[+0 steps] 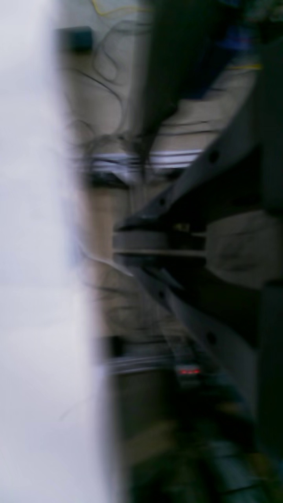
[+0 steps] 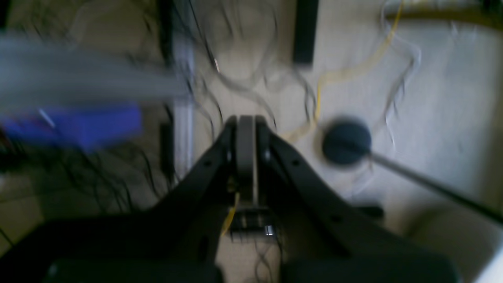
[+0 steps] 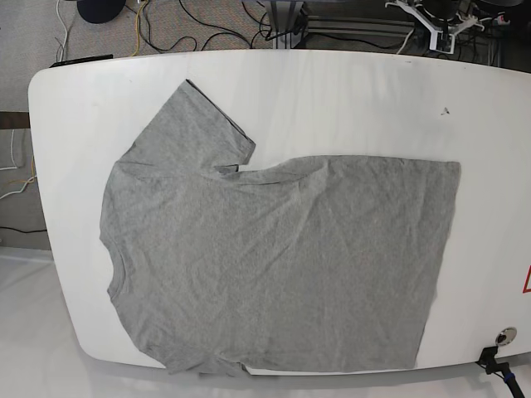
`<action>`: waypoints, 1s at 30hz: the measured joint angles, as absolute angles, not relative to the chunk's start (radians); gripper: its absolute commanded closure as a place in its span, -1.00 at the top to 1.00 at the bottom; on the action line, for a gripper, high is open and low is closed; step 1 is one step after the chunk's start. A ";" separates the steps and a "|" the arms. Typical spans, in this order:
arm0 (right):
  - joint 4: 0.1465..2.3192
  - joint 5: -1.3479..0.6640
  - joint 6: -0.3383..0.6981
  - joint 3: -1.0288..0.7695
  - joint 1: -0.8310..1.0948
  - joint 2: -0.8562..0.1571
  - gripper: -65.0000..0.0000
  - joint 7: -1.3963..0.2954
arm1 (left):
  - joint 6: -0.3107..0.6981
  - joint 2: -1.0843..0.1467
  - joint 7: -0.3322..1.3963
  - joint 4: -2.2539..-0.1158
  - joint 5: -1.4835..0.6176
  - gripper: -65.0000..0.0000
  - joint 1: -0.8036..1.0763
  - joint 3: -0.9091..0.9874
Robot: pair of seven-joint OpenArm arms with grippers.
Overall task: Fold the T-shirt properly
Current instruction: 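Lower both grippers toward the shirt's shoulder corners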
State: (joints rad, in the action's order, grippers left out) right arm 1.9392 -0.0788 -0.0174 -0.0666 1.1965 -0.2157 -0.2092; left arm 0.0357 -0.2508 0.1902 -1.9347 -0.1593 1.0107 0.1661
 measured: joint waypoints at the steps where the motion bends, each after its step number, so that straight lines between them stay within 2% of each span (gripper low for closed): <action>1: 1.956 -0.072 -0.019 -0.067 1.188 -0.213 -1.00 -0.184 | 0.030 -0.250 0.200 -1.975 -0.167 -1.00 1.015 0.184; 5: 2.058 -0.053 -0.027 -0.073 1.159 -0.210 -1.00 -0.173 | 0.034 -0.253 0.193 -2.076 -0.207 -1.00 1.008 0.303; 14: 2.115 -0.036 -0.050 -0.072 1.001 -0.206 -1.00 -0.247 | 0.059 -0.263 0.266 -2.118 -0.219 -1.00 0.892 0.320; 21: 2.125 -0.037 -0.055 -0.099 0.931 -0.202 -1.00 -0.328 | 0.072 -0.261 0.378 -2.094 -0.223 -0.74 0.734 0.310; 26: 2.127 -0.037 -0.041 -0.170 0.897 -0.202 -0.99 -0.369 | 0.115 -0.261 0.440 -2.064 -0.250 -0.59 0.673 0.281; 30: 2.126 -0.041 -0.011 -0.205 0.892 -0.200 -0.98 -0.381 | 0.121 -0.261 0.503 -2.039 -0.261 -0.53 0.624 0.265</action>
